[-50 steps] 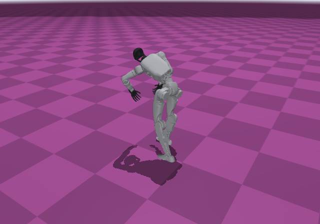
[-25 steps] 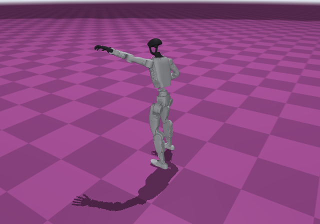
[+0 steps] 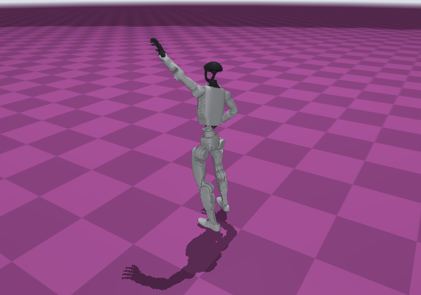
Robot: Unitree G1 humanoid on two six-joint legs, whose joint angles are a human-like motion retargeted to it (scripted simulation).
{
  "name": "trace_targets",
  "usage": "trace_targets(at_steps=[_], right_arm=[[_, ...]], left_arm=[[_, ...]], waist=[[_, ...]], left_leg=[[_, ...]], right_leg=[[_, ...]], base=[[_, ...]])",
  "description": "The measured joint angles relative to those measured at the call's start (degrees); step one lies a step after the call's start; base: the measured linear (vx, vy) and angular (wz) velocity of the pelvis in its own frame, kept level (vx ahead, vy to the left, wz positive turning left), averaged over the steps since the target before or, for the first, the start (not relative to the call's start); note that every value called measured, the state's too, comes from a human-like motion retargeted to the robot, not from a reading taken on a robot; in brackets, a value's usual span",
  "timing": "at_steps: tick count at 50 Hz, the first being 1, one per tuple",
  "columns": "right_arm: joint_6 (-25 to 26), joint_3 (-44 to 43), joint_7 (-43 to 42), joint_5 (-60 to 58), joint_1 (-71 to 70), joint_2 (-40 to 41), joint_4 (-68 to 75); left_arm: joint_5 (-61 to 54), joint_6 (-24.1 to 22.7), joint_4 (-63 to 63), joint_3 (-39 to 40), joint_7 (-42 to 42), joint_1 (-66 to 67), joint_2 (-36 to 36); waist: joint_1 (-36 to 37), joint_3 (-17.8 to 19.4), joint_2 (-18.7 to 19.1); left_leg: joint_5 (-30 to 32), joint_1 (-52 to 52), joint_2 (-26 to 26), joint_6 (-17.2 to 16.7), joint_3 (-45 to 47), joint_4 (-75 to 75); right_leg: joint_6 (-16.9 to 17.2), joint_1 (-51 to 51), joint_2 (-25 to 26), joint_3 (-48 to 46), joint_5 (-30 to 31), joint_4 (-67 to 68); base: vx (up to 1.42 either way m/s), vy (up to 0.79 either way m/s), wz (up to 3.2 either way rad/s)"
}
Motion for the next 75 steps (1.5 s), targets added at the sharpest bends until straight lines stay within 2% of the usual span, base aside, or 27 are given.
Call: trace_targets(at_steps=[5,8,14,20,22,27,33,37,41,45,50,53,57,60,63,67,70,75], right_arm=[[0.39,8.97,2.6,-0.37,-7.07,1.78,-0.6],[0.73,13.43,3.26,-0.77,-11.56,4.1,-1.16],[0.73,18.22,1.96,-0.93,-18.04,12.56,-1.58],[-0.77,14.87,-2.05,-2.34,-24.85,26.42,-3.08],[-1.25,13.31,-2.76,-3.13,-25.65,29.98,-4.16],[-1.24,10.85,-2.94,-4.45,-24.67,38.95,-5.98],[-1.59,8.31,-1.99,-2.47,-20.08,43.78,-8.55],[-2.41,9.2,-2.12,-0.18,-17.57,44.71,-10.71],[-3.35,8.58,-3.97,4.12,-14.46,45.08,-12.05],[-3.45,6.38,-2.67,8.83,-11.6,42.61,-12.94],[-1.57,5.1,1.03,8.79,-9.94,34.9,-14.18],[-0.22,4.81,1.82,8.9,-9.3,30.71,-14.94],[2.1,6.13,3.48,7.94,-11.28,27.07,-15.93],[3.43,8.45,4.18,6.02,-14.27,26.38,-16.09],[4.4,10.07,4.22,3.05,-16.95,27.57,-15.61],[4.6,9.84,3.68,0.17,-18.33,31.92,-15.58],[3.95,9.14,1.53,0.29,-18.05,35.88,-16.01],[3.62,9.57,-0.1,-2.33,-15.37,39.34,-15.71]], left_arm=[[1.68,-0.38,-16.9,4.33,-0.59,4.43,0.0],[1.06,-0.28,-26.92,9.96,-2.88,10.73,0.0],[0.58,-0.49,-40.74,21.48,-9.13,28.25,0.0],[-2.54,-1.12,-45.39,15.31,-14.63,28.26,0.0],[-3.99,-1.39,-46.92,12.36,-15.12,28.26,0.0],[-4.71,-1.68,-49.86,1.58,-14.39,28.26,0.0],[-5.88,-1.57,-53.45,-6.48,-13.76,28.26,0.0],[-5.63,-1.68,-54.76,-10.01,-13.0,28.26,0.0],[-6.04,-1.69,-54.82,-10.33,-11.99,28.26,0.0],[-6.62,-1.48,-55.68,-8.15,-14.47,28.26,0.0],[-8.37,0.29,-57.61,-1.8,-15.03,28.26,0.0],[-10.38,2.07,-57.59,2.65,-15.63,28.26,0.0],[-10.49,4.44,-55.38,5.82,-20.68,28.26,0.0],[-9.45,4.75,-55.53,4.59,-25.91,28.26,0.0],[-10.06,4.37,-57.63,1.48,-28.57,28.26,0.0],[-10.66,3.54,-60.79,-2.21,-26.48,28.26,0.0],[-10.56,2.91,-62.74,-4.77,-22.57,28.26,0.0],[-12.18,2.73,-63.38,-8.98,-20.72,28.26,0.0]], waist=[[-6.46,2.34,0.13],[-12.04,4.84,-0.6],[-23.69,10.56,-5.28],[-32.34,21.37,-17.31],[-33.8,23.83,-21.1],[-35.05,25.04,-29.5],[-31.39,25.78,-34.95],[-28.56,25.79,-36.65],[-26.53,25.55,-36.98],[-26.36,25.08,-35.44],[-27.37,24.45,-31.55],[-27.03,24.14,-30.12],[-26.96,24.1,-30.72],[-27.74,24.22,-31.88],[-28.56,24.36,-33.52],[-29.2,24.83,-35.98],[-28.84,25.28,-37.35],[-27.37,25.89,-38.48]], left_leg=[[-0.28,0.73,0.35,0.43,0.77,0.23],[-0.41,1.01,0.54,0.82,0.91,0.54],[-0.63,0.99,0.72,2.32,1.78,1.0],[-0.61,1.07,0.54,3.63,3.98,1.48],[-0.53,0.93,0.27,3.65,5.04,1.5],[0.03,-1.48,-1.18,3.17,9.37,1.72],[0.77,-3.43,-2.37,2.76,15.42,2.59],[1.19,-3.44,-2.3,2.51,18.48,3.01],[1.53,-2.25,-1.37,2.38,20.3,3.65],[2.28,-0.09,-0.2,3.11,20.5,5.38],[3.79,2.61,0.94,3.52,19.21,9.12],[5.73,2.65,1.31,3.89,18.75,14.55],[11.31,-1.84,2.7,4.83,18.6,28.82],[15.75,-6.62,3.75,4.69,17.92,38.9],[13.53,-10.36,2.86,4.24,16.84,42.77],[8.52,-13.07,3.03,4.9,18.45,39.21],[8.34,-14.04,4.3,5.21,20.55,32.8],[8.24,-14.65,6.23,4.58,19.0,19.42]], right_leg=[[-0.05,0.83,0.78,0.7,-0.04,-1.19],[-0.51,1.19,1.06,1.06,-0.28,-1.36],[-1.45,0.36,1.36,2.74,-1.0,-0.81],[-1.37,-0.86,1.44,5.39,-1.04,-0.38],[-1.15,-1.53,1.35,6.51,-0.83,-0.54],[-0.43,-6.04,0.6,11.14,0.16,-0.96],[1.4,-10.08,0.53,17.11,1.97,-2.59],[2.52,-10.75,1.32,19.92,2.83,-4.34],[2.25,-9.4,2.38,20.95,2.41,-5.4],[1.71,-6.4,2.97,20.85,1.19,-4.9],[1.68,-1.86,2.66,20.05,-1.06,-3.19],[0.9,0.19,1.44,20.73,-2.74,-1.4],[-1.96,1.52,-0.72,23.06,-5.11,1.64],[-4.04,2.29,-1.56,24.92,-6.38,2.67],[-3.86,2.62,-2.43,26.85,-6.66,2.62],[-2.52,1.65,-3.1,29.79,-6.68,2.9],[-1.89,-0.33,-3.02,33.31,-6.9,3.59],[-2.39,-5.23,-1.71,42.03,-7.0,5.2]], base=[[0.03,-0.05,-0.17],[0.02,-0.05,-0.08],[0.0,-0.06,-0.18],[-0.03,-0.05,-0.33],[-0.03,-0.03,-0.45],[-0.03,-0.03,-0.67],[-0.01,-0.04,-0.81],[0.04,-0.05,-0.72],[0.09,-0.07,-0.37],[0.16,-0.08,0.01],[0.2,-0.09,0.16],[0.2,-0.1,-0.04],[0.17,-0.09,-0.31],[0.15,-0.06,-0.48],[0.14,0.0,-0.54],[0.12,0.05,-0.59],[0.11,0.1,-0.93],[0.08,0.17,-1.46]])
